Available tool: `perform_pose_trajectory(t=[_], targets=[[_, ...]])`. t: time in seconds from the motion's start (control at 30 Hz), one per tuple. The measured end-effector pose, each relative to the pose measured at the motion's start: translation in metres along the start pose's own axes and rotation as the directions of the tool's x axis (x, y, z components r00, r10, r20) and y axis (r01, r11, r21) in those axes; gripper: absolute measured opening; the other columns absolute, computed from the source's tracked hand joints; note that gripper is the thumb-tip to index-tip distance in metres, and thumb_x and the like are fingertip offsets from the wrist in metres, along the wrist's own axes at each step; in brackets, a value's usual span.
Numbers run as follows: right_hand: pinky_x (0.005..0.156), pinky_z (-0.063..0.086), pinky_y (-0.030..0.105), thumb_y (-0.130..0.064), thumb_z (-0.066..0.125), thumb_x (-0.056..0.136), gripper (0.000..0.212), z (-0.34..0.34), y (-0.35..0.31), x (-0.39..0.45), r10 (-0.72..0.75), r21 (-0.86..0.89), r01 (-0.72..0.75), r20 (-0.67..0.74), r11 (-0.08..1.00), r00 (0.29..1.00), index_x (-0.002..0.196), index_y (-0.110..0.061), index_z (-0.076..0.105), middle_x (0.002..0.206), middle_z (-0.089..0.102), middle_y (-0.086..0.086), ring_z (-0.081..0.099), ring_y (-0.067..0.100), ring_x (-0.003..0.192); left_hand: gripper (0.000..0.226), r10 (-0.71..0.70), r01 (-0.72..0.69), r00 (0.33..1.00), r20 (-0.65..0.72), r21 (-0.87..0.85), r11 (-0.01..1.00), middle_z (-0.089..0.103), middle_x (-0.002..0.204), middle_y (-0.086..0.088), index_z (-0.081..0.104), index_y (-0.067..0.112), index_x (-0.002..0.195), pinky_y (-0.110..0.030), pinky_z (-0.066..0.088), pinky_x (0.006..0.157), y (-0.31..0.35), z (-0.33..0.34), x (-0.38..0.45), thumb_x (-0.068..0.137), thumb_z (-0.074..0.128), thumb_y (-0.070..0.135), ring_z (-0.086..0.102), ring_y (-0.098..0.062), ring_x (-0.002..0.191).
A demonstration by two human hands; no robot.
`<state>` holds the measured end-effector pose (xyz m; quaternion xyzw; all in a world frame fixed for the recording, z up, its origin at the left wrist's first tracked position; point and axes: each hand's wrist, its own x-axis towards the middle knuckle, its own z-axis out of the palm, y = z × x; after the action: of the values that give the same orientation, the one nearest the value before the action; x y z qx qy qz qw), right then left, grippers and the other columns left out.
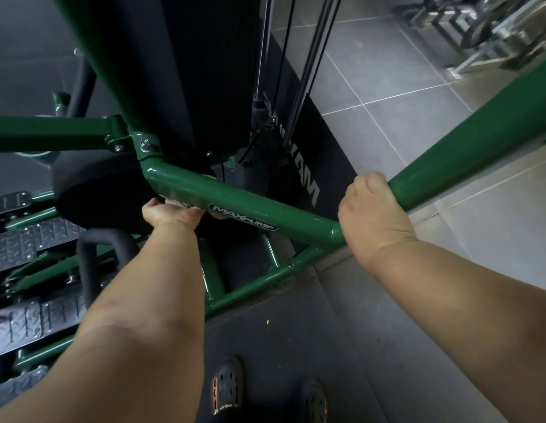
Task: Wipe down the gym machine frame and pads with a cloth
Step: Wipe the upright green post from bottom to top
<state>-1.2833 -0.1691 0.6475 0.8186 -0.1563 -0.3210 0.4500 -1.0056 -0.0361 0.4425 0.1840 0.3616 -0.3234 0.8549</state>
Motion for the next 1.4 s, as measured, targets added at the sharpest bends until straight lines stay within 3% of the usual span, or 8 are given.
perform_pose_trajectory(t=[0.13, 0.33, 0.53, 0.73, 0.87, 1.1, 1.27, 1.4], targets=[[0.105, 0.035, 0.044, -0.018, 0.041, 0.096, 0.029, -0.004, 0.001, -0.001, -0.006, 0.066, 0.006, 0.001, 0.998, 1.000, 0.118, -0.015, 0.059, 0.110, 0.055, 0.007, 0.048, 0.030, 0.109, 0.071, -0.110, 0.122, 0.990, 0.089, -0.130, 0.984, 0.062, 0.121, -0.022, 0.068, -0.008, 0.117, -0.055, 0.046, 0.105, -0.018, 0.003, -0.011, 0.101, 0.034, 0.052, 0.061, -0.039, 0.110], [0.102, 0.036, 0.043, -0.001, 0.023, 0.084, 0.050, -0.005, 0.004, -0.001, -0.058, 0.156, 0.064, -0.039, 0.986, 0.998, 0.114, -0.016, 0.061, 0.105, 0.054, 0.006, 0.047, 0.028, 0.105, 0.058, -0.269, 0.272, 0.951, 0.149, 0.003, 0.962, 0.063, 0.102, -0.020, 0.065, 0.009, 0.100, -0.055, 0.041, 0.110, -0.075, -0.008, -0.038, 0.099, 0.030, 0.055, 0.060, -0.039, 0.098], [0.101, 0.036, 0.044, -0.005, 0.028, 0.080, 0.047, -0.002, 0.000, 0.004, -0.066, 0.151, 0.073, -0.050, 0.986, 0.997, 0.112, -0.017, 0.061, 0.103, 0.055, 0.006, 0.048, 0.029, 0.103, 0.071, -0.309, 0.307, 0.950, -0.044, 0.312, 0.899, 0.059, 0.143, -0.025, 0.059, 0.012, 0.143, -0.063, 0.057, 0.088, -0.135, -0.038, -0.037, 0.102, 0.033, 0.063, 0.059, -0.045, 0.130], [0.099, 0.037, 0.042, 0.007, -0.001, 0.057, 0.083, -0.002, 0.005, 0.001, -0.100, 0.115, 0.114, -0.120, 0.987, 0.988, 0.107, -0.017, 0.061, 0.102, 0.057, 0.005, 0.050, 0.028, 0.102, 0.065, -0.407, 0.417, 0.908, -0.105, 0.346, 0.841, 0.066, 0.127, -0.020, 0.061, 0.010, 0.139, -0.042, 0.041, 0.097, -0.203, -0.061, -0.068, 0.104, 0.026, 0.052, 0.058, -0.032, 0.111], [0.102, 0.037, 0.043, -0.004, 0.021, 0.083, 0.050, 0.003, 0.001, 0.000, -0.113, 0.048, 0.120, -0.127, 0.992, 0.985, 0.110, -0.017, 0.060, 0.105, 0.058, 0.005, 0.051, 0.029, 0.107, 0.062, -0.384, 0.412, 0.911, -0.148, 0.332, 0.849, 0.033, 0.168, -0.014, 0.033, 0.009, 0.162, -0.048, 0.018, 0.127, -0.209, -0.059, -0.081, 0.108, 0.027, 0.037, 0.025, -0.034, 0.157], [0.101, 0.037, 0.047, -0.024, 0.038, 0.101, 0.028, 0.011, 0.004, -0.002, -0.111, -0.071, 0.103, -0.111, 0.992, 0.988, 0.115, -0.017, 0.062, 0.106, 0.060, 0.005, 0.053, 0.031, 0.106, 0.037, -0.080, 0.176, 0.952, -0.296, 0.317, 0.932, 0.068, 0.117, -0.010, 0.064, 0.011, 0.127, -0.036, 0.048, 0.092, -0.149, -0.057, -0.072, 0.108, 0.034, 0.023, 0.062, -0.024, 0.091], [0.098, 0.036, 0.046, -0.027, 0.040, 0.100, 0.028, 0.014, -0.001, 0.002, -0.098, -0.049, 0.093, -0.116, 0.994, 0.988, 0.113, -0.019, 0.063, 0.103, 0.060, 0.004, 0.053, 0.030, 0.103, 0.046, 0.016, 0.047, 0.967, -0.255, 0.240, 0.970, 0.064, 0.128, -0.017, 0.062, 0.009, 0.138, -0.048, 0.033, 0.121, -0.099, -0.046, -0.041, 0.107, 0.032, 0.023, 0.058, -0.031, 0.119], [0.094, 0.035, 0.046, -0.029, 0.044, 0.096, 0.024, 0.012, -0.002, 0.005, -0.043, 0.007, 0.044, -0.111, 0.999, 0.993, 0.106, -0.020, 0.063, 0.096, 0.058, 0.004, 0.051, 0.029, 0.099, 0.043, -0.043, 0.116, 0.970, -0.240, 0.298, 0.947, 0.066, 0.116, -0.008, 0.066, 0.011, 0.126, -0.040, 0.033, 0.115, -0.138, -0.037, -0.048, 0.102, 0.035, 0.029, 0.062, -0.027, 0.110]])
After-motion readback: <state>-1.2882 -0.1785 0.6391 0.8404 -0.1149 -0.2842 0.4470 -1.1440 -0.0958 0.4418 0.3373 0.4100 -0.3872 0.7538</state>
